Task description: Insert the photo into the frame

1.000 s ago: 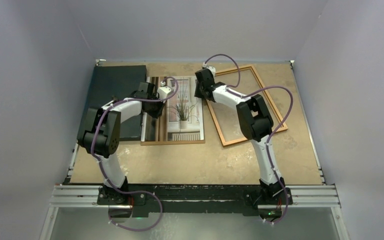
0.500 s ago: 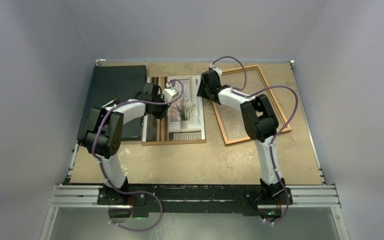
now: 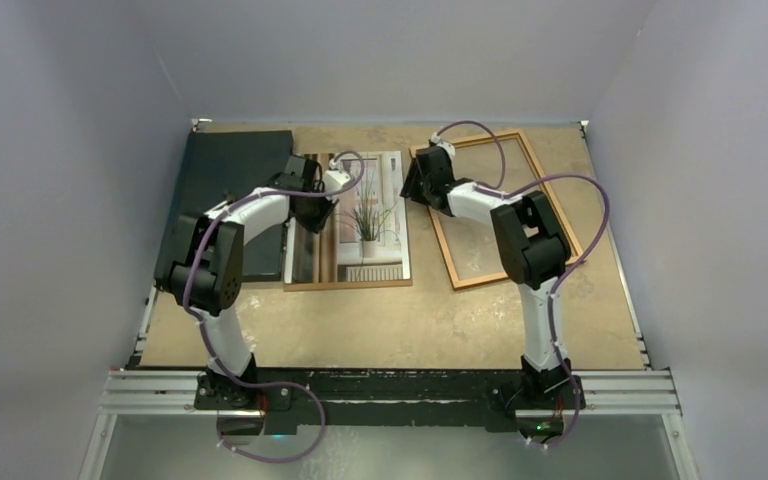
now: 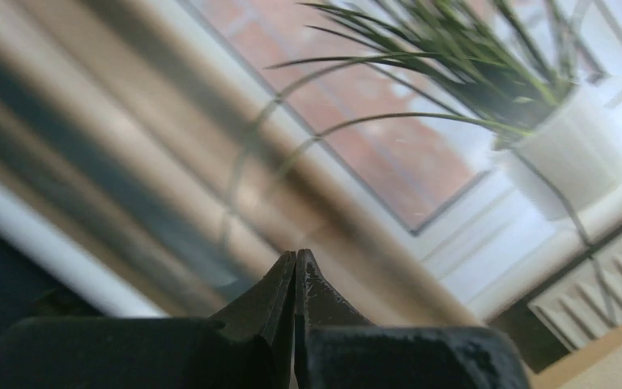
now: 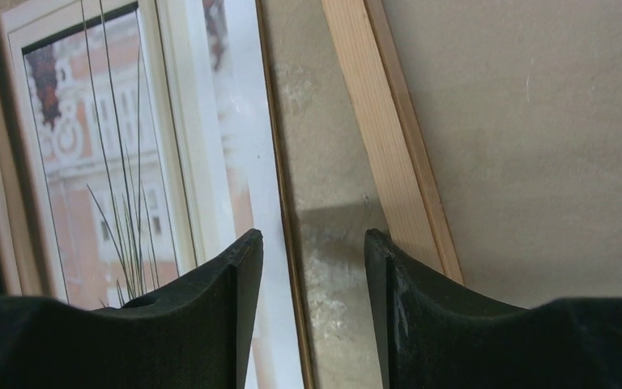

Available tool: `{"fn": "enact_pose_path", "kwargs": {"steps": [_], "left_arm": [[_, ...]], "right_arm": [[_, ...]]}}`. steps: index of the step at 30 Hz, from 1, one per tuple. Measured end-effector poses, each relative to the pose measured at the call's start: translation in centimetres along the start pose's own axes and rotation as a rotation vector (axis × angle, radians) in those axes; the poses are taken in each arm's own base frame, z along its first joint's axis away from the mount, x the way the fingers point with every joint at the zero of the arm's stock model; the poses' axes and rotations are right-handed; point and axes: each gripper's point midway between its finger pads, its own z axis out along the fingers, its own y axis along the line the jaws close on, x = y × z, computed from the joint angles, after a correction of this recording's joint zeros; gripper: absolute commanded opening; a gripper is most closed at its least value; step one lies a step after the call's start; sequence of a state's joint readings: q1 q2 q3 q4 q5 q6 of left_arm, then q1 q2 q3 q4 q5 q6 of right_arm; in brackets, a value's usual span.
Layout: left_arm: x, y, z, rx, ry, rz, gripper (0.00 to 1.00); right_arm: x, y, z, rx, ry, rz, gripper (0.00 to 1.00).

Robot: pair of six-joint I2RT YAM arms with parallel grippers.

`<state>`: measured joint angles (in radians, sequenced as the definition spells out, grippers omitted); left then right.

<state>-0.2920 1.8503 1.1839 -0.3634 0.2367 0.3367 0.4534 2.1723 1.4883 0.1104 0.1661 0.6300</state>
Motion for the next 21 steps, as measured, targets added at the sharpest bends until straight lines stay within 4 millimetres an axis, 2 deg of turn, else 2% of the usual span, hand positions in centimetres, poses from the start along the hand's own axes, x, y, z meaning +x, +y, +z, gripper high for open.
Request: {"fn": "enact_pose_path", "kwargs": {"steps": [6,9,15,17,21], "left_arm": [[-1.8,5.4,-1.6,-0.189,-0.001,0.002,0.0],[-1.6,7.4,-1.6,-0.27,0.014,-0.007,0.0],[0.4,9.7,0.2,-0.378,0.092,0.0,0.0],[0.1,10.2,0.4,-0.413,0.085,0.017,0.0],[-0.4,9.6,1.0,-0.413,0.074,0.055,0.0]], "right_arm": [[1.1,0.2,-1.0,-0.019,0.027,0.012,0.53],[1.5,0.7,-1.2,-0.028,0.032,0.006,0.52],[2.7,1.7,-1.7,-0.055,0.033,-0.005,0.53],[3.1,1.7,-2.1,-0.06,0.034,-0.002,0.53],[4.1,1.3,-3.2,-0.072,0.042,0.013,0.53]]}}
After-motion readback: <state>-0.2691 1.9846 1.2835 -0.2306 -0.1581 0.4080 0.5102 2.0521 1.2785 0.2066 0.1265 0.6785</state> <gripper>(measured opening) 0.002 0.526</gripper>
